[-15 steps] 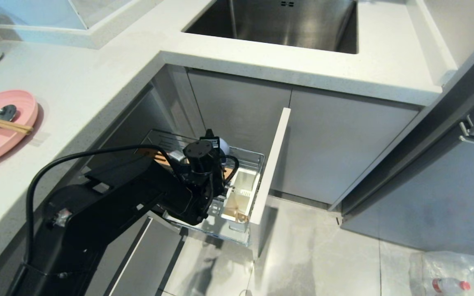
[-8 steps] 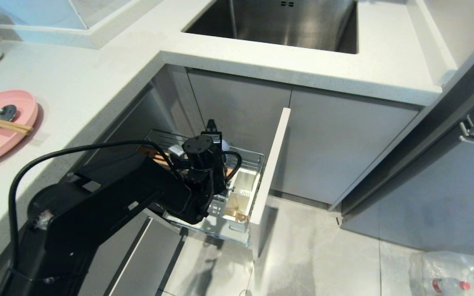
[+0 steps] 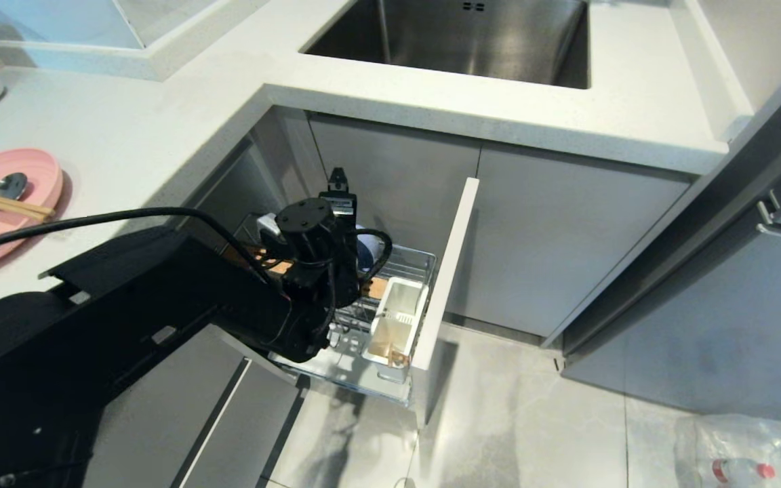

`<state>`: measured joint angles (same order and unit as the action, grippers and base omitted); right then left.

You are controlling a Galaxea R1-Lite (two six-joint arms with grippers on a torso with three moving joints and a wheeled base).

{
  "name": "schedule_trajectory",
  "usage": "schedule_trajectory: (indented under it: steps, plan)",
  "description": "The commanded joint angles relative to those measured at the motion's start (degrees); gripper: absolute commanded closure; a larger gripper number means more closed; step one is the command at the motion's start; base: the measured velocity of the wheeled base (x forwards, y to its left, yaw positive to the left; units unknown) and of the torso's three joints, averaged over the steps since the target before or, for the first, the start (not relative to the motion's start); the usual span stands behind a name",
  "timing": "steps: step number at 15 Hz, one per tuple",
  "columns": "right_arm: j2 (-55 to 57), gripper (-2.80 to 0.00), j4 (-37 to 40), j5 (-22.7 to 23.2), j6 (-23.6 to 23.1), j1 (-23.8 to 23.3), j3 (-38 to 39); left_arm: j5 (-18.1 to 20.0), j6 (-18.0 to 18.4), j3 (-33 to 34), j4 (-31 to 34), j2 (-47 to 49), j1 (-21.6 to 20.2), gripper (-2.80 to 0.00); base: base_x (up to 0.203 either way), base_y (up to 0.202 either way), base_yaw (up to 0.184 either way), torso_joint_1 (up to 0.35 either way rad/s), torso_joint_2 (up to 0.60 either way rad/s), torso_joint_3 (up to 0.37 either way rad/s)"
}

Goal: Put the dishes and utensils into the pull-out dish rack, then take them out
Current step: Pick up the chopsticks and place it in the cupboard

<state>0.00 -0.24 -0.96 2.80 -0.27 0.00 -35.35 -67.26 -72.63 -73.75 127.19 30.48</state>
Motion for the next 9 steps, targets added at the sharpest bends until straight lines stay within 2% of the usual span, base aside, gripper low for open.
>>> schedule_trajectory:
  steps: [1,4,9]
  plan:
    - [0.1,0.0,0.0,0.0,0.0,0.0,0.0,0.2,0.3,1.1,-0.3,-2.6,0.0,0.0,0.0,0.0,0.0,0.0,0.0,0.0]
    - [0.1,0.0,0.0,0.0,0.0,0.0,0.0,2.9,3.4,3.8,-0.4,-5.4,0.0,0.0,0.0,0.0,0.0,0.0,0.0,0.0]
    - [0.1,0.0,0.0,0.0,0.0,0.0,0.0,8.0,11.4,7.1,-0.1,-11.0,0.0,0.0,0.0,0.0,0.0,0.0,0.0,0.0]
